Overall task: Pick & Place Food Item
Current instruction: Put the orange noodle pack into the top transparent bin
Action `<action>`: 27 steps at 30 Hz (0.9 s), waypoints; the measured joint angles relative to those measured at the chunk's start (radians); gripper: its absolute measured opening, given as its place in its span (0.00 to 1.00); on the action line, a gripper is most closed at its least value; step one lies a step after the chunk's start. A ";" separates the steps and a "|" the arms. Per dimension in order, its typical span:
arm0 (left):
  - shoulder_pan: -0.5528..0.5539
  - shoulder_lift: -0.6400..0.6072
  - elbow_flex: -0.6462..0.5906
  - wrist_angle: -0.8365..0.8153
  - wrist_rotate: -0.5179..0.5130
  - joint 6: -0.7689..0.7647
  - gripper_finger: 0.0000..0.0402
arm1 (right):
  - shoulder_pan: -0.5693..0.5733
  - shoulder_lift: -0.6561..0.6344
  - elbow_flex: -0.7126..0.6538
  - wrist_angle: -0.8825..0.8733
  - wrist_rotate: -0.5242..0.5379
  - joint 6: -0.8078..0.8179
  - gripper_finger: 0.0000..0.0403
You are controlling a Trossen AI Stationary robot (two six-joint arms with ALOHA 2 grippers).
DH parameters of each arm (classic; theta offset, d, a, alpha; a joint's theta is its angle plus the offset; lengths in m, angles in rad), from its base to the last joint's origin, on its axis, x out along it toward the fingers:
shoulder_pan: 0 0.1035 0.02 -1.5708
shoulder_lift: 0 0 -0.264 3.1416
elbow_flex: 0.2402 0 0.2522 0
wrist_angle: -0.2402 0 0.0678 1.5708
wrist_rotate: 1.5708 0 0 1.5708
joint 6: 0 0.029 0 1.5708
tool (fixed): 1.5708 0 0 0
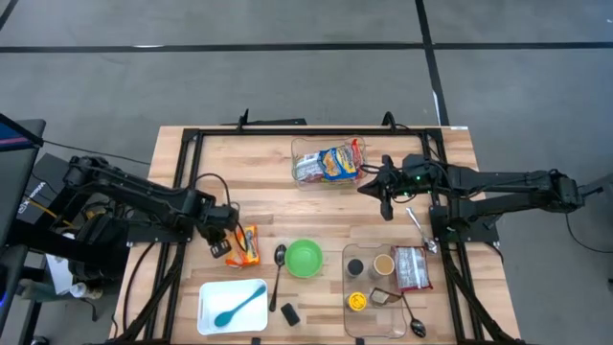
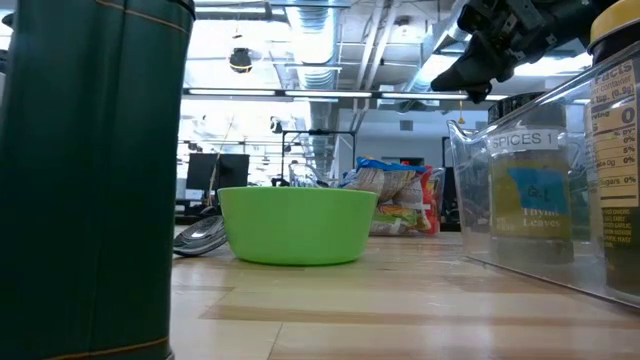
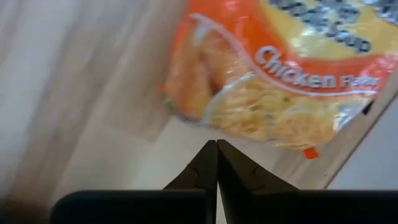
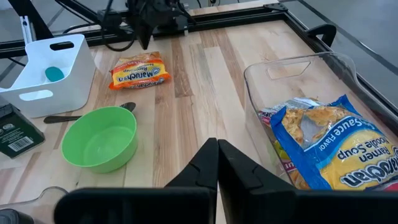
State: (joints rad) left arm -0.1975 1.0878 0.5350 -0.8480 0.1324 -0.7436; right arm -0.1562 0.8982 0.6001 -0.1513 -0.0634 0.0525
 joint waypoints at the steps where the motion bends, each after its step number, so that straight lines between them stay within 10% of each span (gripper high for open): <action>1: -0.013 0.004 0.000 0.013 0.000 -0.001 0.00 | 0.000 0.000 0.000 -0.004 0.000 0.000 0.00; 27: -0.072 0.162 0.000 0.495 -0.153 0.191 0.00 | 0.000 0.000 0.000 -0.014 0.000 0.000 0.00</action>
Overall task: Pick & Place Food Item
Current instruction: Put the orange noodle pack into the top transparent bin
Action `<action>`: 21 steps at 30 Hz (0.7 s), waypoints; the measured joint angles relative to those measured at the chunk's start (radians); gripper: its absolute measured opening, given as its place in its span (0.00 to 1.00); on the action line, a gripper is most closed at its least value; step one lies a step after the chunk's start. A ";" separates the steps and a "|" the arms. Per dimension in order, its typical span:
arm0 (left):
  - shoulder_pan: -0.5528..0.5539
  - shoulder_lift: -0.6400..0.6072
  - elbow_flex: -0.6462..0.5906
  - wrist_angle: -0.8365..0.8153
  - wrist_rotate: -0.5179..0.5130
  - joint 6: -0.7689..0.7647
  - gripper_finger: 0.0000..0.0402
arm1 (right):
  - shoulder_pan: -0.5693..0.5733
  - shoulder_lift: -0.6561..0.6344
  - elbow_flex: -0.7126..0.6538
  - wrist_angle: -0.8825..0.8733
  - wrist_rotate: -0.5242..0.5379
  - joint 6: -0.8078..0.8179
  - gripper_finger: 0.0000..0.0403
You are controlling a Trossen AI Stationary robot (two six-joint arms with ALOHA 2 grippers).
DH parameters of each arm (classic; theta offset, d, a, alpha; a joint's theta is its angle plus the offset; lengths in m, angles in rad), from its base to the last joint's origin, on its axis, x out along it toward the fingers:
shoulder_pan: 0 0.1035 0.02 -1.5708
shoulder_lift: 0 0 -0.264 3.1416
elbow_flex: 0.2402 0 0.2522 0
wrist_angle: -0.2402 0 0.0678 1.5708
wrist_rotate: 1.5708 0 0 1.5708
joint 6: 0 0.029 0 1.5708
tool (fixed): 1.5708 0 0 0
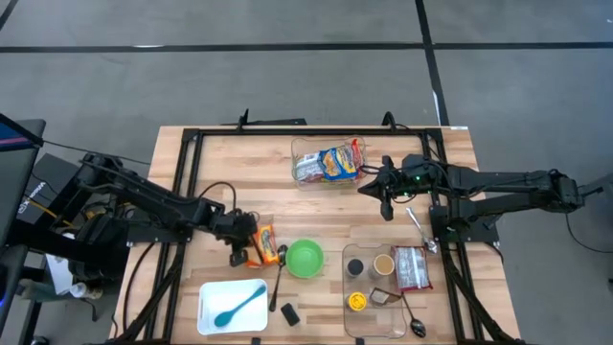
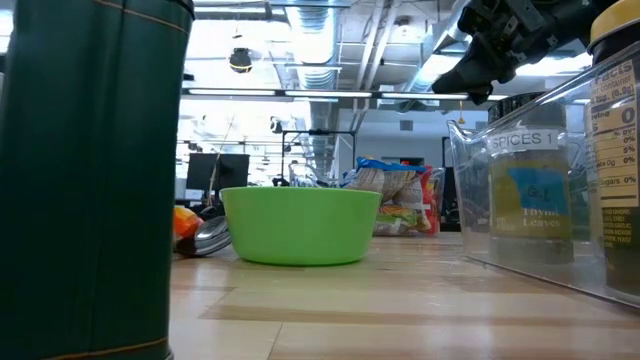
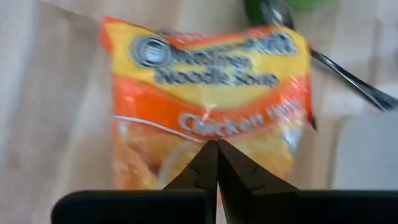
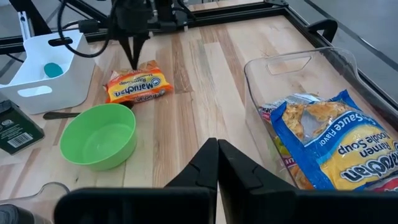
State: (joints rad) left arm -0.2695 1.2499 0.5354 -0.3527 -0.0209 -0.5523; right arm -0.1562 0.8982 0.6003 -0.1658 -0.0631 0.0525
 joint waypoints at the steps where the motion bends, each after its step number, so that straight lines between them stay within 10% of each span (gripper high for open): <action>1: 0.007 0.000 0.000 0.001 -0.012 0.001 0.00 | 0.000 0.000 0.000 0.000 0.000 0.000 0.00; 10: 0.037 -0.026 0.000 -0.037 -0.036 0.077 0.00 | 0.000 0.000 0.000 -0.002 0.000 0.000 0.00; 21: 0.142 -0.173 0.001 -0.197 -0.067 -0.246 0.00 | 0.000 0.000 0.000 -0.002 0.000 0.000 0.00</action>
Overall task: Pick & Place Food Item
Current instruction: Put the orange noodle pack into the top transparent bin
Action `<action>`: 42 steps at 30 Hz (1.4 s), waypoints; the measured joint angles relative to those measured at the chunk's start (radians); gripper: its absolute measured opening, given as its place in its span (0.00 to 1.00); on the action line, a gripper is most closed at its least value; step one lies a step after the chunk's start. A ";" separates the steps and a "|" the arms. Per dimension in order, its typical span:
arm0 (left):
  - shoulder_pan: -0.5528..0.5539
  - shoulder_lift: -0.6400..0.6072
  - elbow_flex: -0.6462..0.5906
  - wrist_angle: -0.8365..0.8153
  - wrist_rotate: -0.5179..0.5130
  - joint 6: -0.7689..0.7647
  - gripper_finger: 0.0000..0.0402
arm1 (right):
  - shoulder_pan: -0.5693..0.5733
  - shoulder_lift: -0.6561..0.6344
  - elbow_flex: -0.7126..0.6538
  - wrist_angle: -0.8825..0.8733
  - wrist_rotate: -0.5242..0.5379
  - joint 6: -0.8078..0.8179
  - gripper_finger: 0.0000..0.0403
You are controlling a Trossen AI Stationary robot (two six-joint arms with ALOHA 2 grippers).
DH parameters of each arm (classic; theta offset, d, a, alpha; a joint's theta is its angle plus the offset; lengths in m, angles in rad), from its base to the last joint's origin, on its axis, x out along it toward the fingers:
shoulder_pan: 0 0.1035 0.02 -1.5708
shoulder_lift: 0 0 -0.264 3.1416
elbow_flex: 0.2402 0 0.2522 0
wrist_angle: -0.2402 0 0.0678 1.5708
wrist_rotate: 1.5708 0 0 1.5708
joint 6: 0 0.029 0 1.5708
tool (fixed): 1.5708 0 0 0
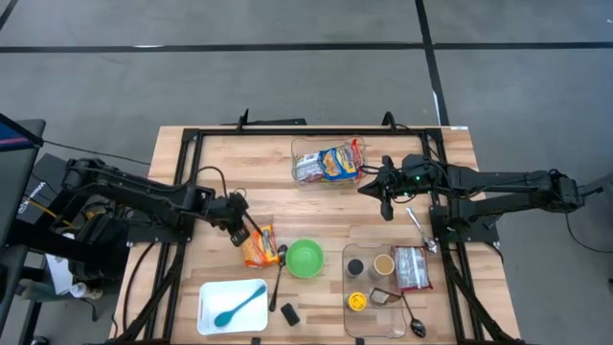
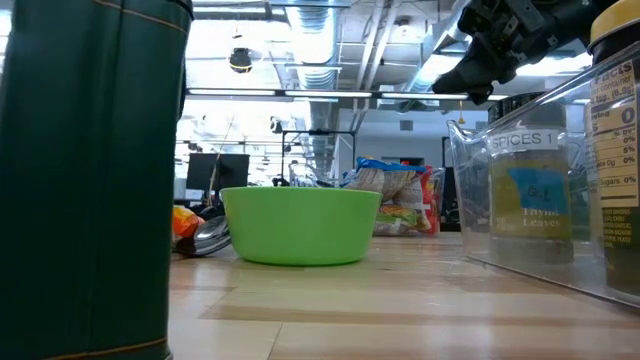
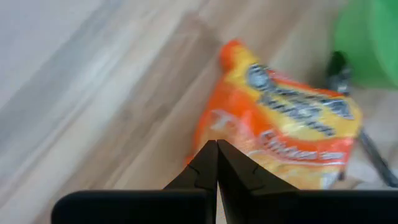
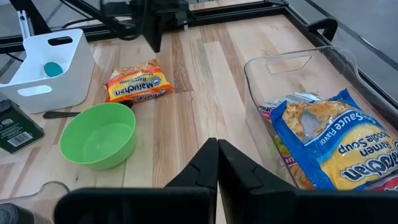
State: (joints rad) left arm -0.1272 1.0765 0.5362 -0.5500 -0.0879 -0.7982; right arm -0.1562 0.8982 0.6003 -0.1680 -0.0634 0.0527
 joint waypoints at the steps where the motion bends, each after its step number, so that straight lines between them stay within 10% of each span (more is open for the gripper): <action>1: 0.010 -0.007 0.000 -0.024 0.000 0.000 0.00 | 0.000 0.000 0.000 0.000 0.000 0.000 0.00; 42: 0.021 -0.002 -0.143 0.163 0.104 0.015 0.36 | 0.000 0.000 0.000 -0.004 0.000 0.000 0.00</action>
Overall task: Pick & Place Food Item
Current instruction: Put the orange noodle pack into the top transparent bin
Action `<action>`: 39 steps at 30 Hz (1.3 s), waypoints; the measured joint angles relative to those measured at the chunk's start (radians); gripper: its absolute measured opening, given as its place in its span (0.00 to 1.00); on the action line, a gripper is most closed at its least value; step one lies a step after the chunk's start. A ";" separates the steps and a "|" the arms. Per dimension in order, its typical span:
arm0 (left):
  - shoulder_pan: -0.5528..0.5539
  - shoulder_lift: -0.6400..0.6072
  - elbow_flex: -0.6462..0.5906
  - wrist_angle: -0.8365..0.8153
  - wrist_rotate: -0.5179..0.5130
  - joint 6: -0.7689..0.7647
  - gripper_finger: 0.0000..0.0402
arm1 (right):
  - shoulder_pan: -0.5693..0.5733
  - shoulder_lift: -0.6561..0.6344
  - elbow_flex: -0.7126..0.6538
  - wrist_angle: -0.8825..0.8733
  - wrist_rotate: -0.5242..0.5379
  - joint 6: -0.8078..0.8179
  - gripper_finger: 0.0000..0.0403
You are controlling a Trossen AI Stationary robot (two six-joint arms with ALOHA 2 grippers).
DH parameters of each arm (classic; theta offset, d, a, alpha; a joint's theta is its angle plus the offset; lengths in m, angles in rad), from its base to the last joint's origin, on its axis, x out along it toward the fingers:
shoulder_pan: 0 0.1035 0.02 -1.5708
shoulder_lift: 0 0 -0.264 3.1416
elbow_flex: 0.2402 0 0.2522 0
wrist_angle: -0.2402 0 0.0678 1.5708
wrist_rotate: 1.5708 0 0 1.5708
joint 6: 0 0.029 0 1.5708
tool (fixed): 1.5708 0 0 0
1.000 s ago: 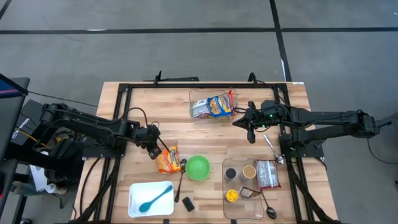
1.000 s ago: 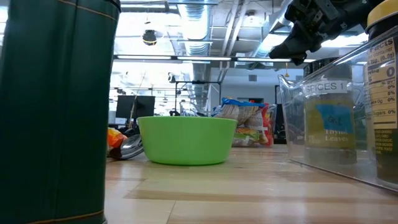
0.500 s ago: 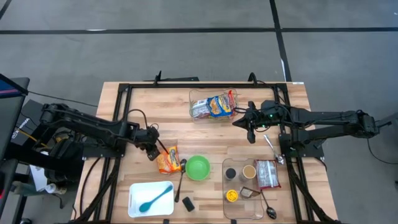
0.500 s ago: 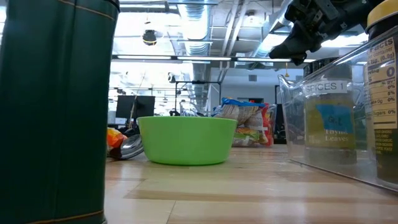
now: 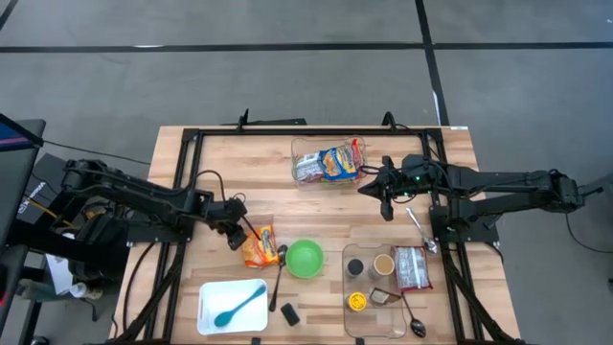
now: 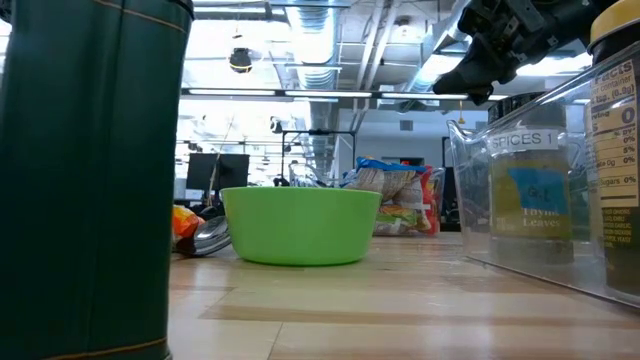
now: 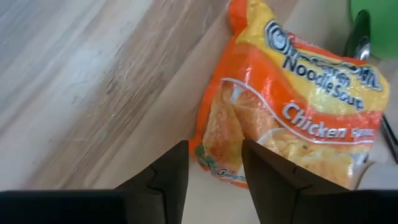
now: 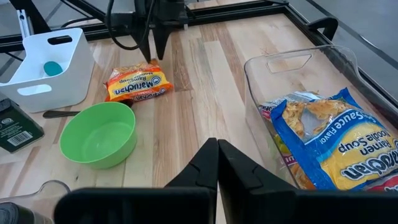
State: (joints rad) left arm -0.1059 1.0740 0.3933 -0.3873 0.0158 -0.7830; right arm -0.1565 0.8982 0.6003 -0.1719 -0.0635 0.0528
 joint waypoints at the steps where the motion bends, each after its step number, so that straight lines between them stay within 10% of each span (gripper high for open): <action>1: 0.000 0.000 -0.010 0.012 0.000 0.000 0.36 | 0.000 0.000 0.000 0.000 0.000 0.000 0.00; 13: 0.000 0.000 -0.063 0.127 0.021 0.000 0.35 | 0.000 0.000 0.000 0.000 0.000 0.000 0.00; 30: 0.000 0.000 -0.063 0.127 0.017 0.000 0.02 | 0.000 0.000 0.000 0.000 0.000 0.000 0.00; 39: 0.000 0.000 -0.063 0.130 0.015 0.000 0.03 | 0.000 0.000 0.000 0.000 0.000 0.000 0.00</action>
State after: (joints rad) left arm -0.1059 1.0740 0.3305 -0.2577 0.0305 -0.7828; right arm -0.1566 0.8982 0.6003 -0.1719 -0.0635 0.0526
